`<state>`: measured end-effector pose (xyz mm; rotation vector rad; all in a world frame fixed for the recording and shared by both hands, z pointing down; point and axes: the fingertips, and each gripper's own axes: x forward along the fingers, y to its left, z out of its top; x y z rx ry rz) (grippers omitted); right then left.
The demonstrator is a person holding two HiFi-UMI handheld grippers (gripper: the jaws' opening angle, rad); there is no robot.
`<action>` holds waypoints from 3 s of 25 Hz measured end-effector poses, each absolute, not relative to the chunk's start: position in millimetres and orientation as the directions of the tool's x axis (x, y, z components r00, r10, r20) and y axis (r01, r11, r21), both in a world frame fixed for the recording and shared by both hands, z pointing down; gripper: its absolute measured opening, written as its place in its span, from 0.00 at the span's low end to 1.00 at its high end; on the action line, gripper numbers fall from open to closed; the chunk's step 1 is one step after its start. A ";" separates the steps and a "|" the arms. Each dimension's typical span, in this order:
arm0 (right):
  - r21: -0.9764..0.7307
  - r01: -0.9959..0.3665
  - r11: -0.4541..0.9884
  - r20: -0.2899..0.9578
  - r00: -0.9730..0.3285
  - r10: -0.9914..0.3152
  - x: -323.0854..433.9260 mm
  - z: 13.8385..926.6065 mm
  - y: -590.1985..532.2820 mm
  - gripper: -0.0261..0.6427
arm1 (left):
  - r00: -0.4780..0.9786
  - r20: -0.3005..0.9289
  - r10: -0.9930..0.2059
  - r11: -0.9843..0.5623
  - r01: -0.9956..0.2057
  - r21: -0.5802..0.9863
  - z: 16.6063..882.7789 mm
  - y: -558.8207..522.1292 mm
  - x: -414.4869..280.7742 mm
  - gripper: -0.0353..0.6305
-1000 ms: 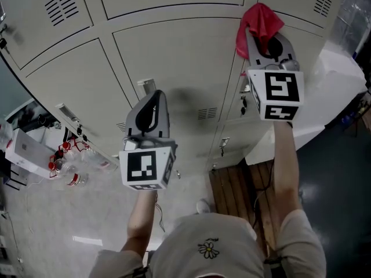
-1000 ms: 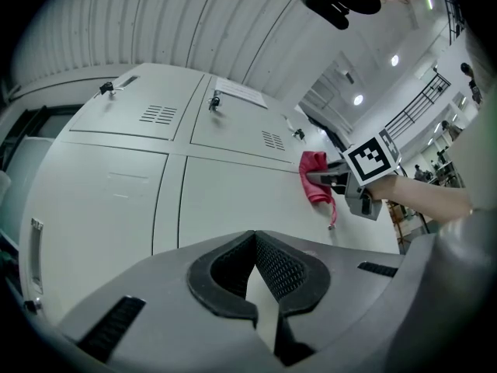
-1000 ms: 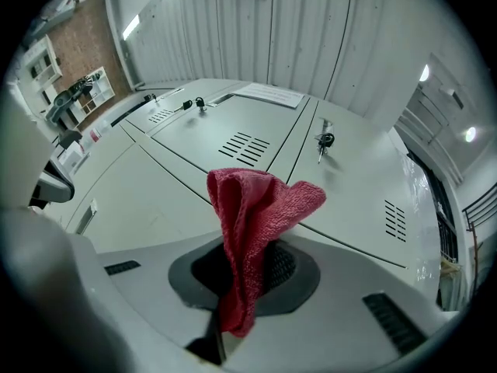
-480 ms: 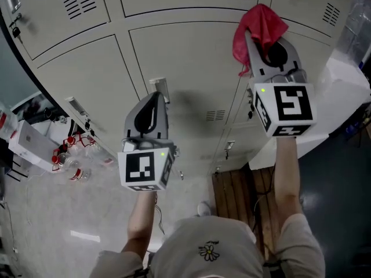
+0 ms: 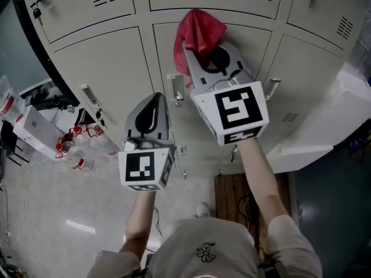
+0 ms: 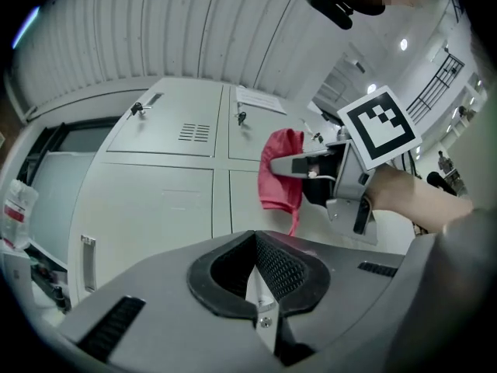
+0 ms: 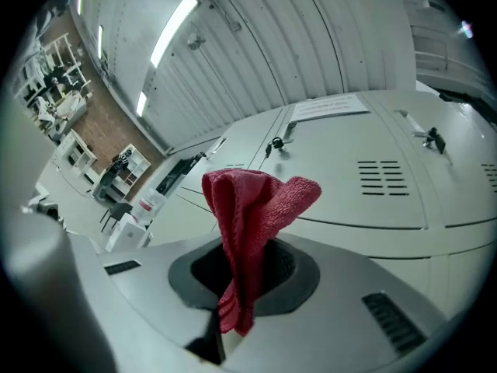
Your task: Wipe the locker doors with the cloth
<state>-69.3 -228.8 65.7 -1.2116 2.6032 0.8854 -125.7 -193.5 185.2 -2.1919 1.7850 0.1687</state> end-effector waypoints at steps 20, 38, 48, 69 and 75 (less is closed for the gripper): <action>0.531 -0.674 0.514 -0.221 -0.696 -0.683 -146.1 122.1 -258.6 0.10 | 0.183 -0.249 -0.951 -0.148 -0.977 -0.154 194.2 -184.7 -145.7 0.08; 0.535 -0.761 0.368 -0.263 -0.563 -0.783 -47.4 119.6 -271.9 0.10 | 0.217 -0.264 -0.940 -0.191 -0.974 -0.121 192.2 -192.2 -131.0 0.08; 0.530 -0.798 0.287 -0.271 -0.481 -0.834 23.1 121.6 -281.3 0.10 | 0.299 -0.258 -0.919 -0.273 -0.953 -0.133 194.4 -207.8 -93.1 0.08; 0.503 -0.848 0.168 -0.291 -0.349 -0.891 123.9 129.2 -293.2 0.10 | 0.293 -0.274 -0.916 -0.271 -0.956 -0.114 195.5 -225.3 -63.7 0.08; 0.518 -0.840 0.163 -0.310 -0.362 -0.879 125.4 129.6 -293.1 0.10 | 0.272 -0.278 -0.921 -0.249 -0.962 -0.116 199.5 -231.8 -57.2 0.08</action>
